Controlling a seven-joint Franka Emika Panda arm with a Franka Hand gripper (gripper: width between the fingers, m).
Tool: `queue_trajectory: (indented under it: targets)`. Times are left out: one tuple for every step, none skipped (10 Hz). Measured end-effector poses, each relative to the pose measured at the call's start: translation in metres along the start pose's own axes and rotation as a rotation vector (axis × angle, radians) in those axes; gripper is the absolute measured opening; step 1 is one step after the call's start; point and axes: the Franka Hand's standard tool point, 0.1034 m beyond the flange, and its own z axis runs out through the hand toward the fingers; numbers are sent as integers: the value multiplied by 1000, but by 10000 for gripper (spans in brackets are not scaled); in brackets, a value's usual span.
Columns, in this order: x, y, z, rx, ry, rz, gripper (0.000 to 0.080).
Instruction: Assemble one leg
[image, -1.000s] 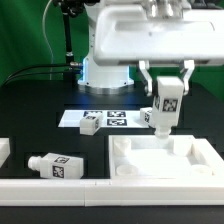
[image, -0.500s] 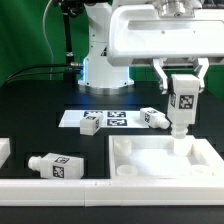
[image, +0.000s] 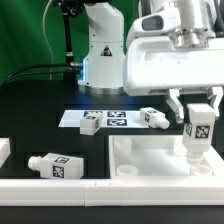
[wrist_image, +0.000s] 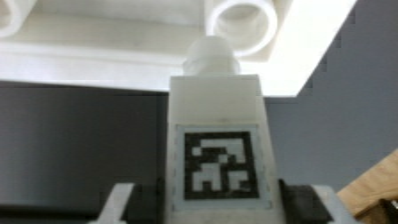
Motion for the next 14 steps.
queue_trajectory:
  targets:
    - [0,0,1,0,-1,-1,285]
    - [-2,1,3,-1,-5,-1,285]
    - [-1,0,6,0,-3,-2,285]
    - [3,-3,8,2,5,-4,285]
    - [4,-3,10,2,7,-4,285]
    - [4,-3,10,2,7,-5,285]
    - [5,-3,10,2,8,-5,285]
    - [5,-3,9,2,5,-6,285]
    - [4,-2,7,3,-3,-9,285]
    - [3,-2,3,5,-6,-10,285]
    - [0,-5,-1,7,-10,-14,285]
    - [-5,-8,-4,10,-17,-18,285]
    - [-10,-9,-4,11,-21,-21,285]
    - [-12,-11,-2,12,-20,-23,285]
